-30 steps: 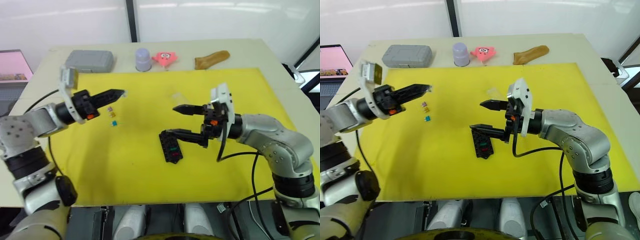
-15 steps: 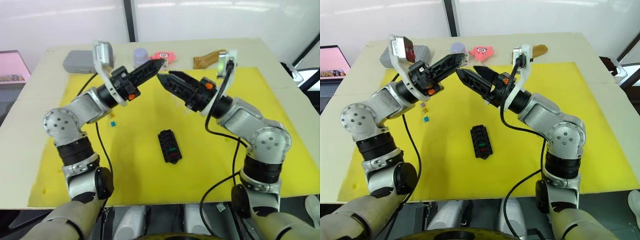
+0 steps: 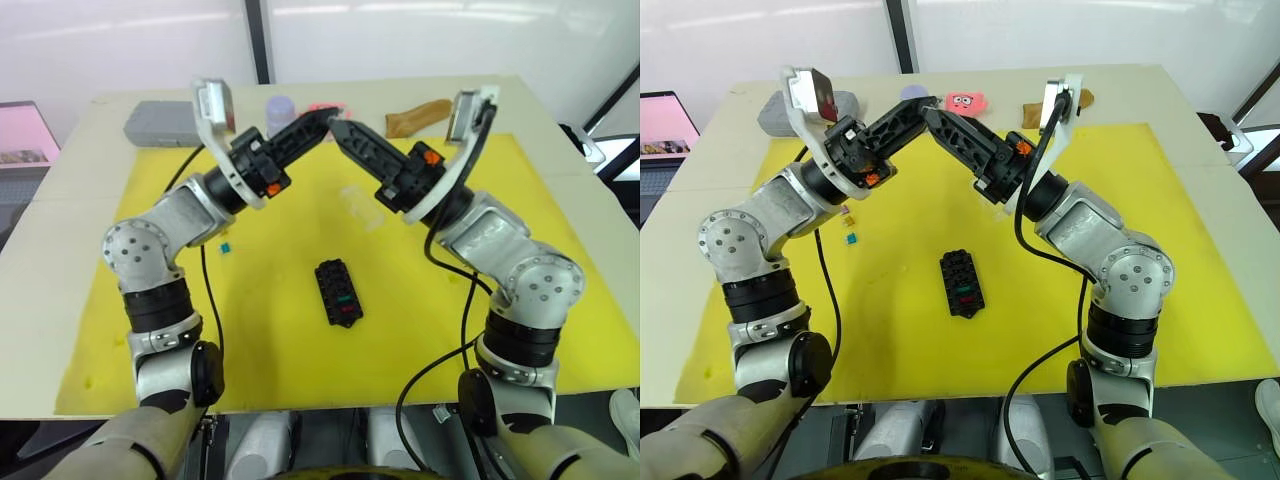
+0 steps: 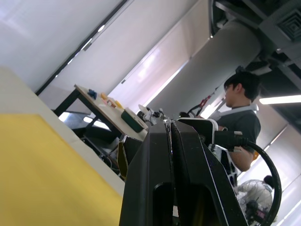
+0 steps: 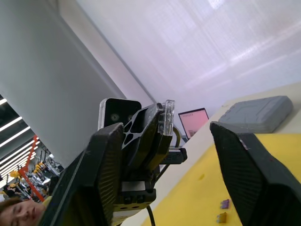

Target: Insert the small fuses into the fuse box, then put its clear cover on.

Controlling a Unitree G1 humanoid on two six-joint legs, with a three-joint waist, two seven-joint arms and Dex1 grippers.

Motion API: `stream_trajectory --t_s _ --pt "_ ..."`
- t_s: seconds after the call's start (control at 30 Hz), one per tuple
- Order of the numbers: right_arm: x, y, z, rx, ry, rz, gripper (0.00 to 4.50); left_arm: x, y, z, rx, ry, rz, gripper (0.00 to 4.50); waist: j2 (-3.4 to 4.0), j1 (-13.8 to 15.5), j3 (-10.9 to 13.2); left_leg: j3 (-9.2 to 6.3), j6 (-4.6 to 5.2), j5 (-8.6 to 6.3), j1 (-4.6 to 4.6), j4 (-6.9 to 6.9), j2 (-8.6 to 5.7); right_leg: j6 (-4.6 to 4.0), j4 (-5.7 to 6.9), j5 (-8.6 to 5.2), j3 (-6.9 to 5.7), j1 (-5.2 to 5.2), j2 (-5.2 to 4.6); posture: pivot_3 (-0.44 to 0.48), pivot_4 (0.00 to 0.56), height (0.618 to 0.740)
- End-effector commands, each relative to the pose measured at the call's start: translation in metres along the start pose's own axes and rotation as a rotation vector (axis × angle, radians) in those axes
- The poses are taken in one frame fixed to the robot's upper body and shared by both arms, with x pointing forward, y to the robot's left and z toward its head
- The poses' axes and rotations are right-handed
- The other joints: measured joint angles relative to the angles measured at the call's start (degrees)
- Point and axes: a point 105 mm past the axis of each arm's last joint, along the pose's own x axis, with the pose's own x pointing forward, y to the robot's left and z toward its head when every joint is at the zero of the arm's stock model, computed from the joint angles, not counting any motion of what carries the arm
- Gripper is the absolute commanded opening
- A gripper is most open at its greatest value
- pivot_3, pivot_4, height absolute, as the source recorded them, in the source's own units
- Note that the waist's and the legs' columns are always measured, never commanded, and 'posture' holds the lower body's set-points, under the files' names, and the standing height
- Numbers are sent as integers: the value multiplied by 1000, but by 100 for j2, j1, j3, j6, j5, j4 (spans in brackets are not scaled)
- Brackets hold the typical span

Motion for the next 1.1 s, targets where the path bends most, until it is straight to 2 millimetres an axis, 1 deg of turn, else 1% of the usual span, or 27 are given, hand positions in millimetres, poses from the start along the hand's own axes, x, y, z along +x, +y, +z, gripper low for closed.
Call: stream_trajectory --t_s 0.03,0.3,0.37,0.43,0.6,0.8,0.9,0.93,0.97,1.0,1.1 --pt "1 12 9 -5 -39 49 3201 0 -8 5 14 -17 -44 0 0 6 0 0 0 0 0 0 0 0 0 0 0 0 0 0 150 740" --pt "-1 9 10 -10 -39 31 3201 -1 -8 4 18 -17 -43 0 0 9 0 0 0 0 0 1 -1 0 0 0 0 0 0 0 150 740" --pt "-1 7 9 -23 -34 19 2679 -1 -8 4 16 -19 -44 0 0 12 0 0 0 0 0 1 -1 0 0 0 0 0 0 0 150 740" --pt "-1 7 8 -24 -30 19 1953 -1 -8 4 15 -19 -45 0 0 8 0 0 0 0 0 1 -1 0 0 0 0 0 0 0 150 740" --pt "0 10 6 -22 -30 30 1953 -1 -10 3 23 -18 -54 0 0 12 0 0 0 0 0 1 0 0 0 0 0 0 0 0 150 740" --pt "2 14 10 -20 -47 49 1953 -2 -9 3 22 -23 -51 0 0 11 0 1 0 0 0 1 0 0 -1 0 0 0 0 0 150 740" --pt "1 13 9 -20 -41 41 1119 -1 -9 1 20 -23 -52 0 0 12 0 1 0 0 0 1 0 0 -1 0 1 0 0 0 150 740" --pt "1 14 8 -21 -38 44 595 -1 -9 1 19 -22 -53 0 0 12 0 1 0 0 0 1 0 0 -1 0 0 0 0 0 150 740" --pt "1 14 8 -25 -33 44 186 -1 -8 0 14 -22 -52 0 0 12 0 1 0 0 0 1 -1 0 -1 0 0 0 0 0 150 740" --pt "1 15 7 -28 -29 43 36 -1 -8 -1 9 -23 -50 0 0 10 0 1 0 0 0 1 -1 0 -1 0 1 0 0 0 150 740" --pt "1 15 6 -30 -26 39 36 -1 -7 -1 3 -24 -49 0 0 11 0 1 0 0 0 1 0 0 -1 0 1 0 0 0 150 740"
